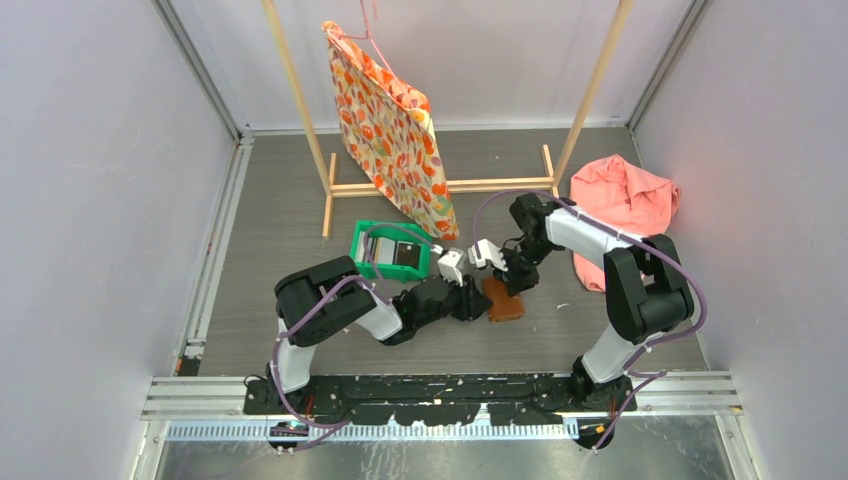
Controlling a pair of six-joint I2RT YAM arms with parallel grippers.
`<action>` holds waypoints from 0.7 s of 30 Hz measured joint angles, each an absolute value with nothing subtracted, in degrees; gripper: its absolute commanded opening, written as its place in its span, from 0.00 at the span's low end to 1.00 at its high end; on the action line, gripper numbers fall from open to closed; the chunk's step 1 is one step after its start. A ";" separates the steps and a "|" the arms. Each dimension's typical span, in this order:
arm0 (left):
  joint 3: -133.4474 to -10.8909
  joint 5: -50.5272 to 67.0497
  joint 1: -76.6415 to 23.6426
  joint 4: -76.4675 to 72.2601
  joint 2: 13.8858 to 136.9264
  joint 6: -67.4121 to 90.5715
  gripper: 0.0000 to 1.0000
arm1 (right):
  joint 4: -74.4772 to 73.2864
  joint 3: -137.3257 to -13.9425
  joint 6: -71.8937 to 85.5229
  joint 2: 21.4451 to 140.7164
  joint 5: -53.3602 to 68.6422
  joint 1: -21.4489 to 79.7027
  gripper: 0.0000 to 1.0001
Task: Put the credit cards into the card holder
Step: Close the card holder at the center of the board.
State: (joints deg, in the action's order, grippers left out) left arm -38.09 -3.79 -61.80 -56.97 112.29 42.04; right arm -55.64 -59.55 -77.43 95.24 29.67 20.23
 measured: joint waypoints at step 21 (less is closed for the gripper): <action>-38.37 -4.23 -61.34 -57.14 112.62 42.37 0.34 | -57.43 -61.78 -73.73 96.03 33.98 20.49 0.39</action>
State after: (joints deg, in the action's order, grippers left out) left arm -38.37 -4.23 -61.34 -57.14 112.62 42.37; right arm -57.43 -61.78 -73.73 96.03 33.98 20.49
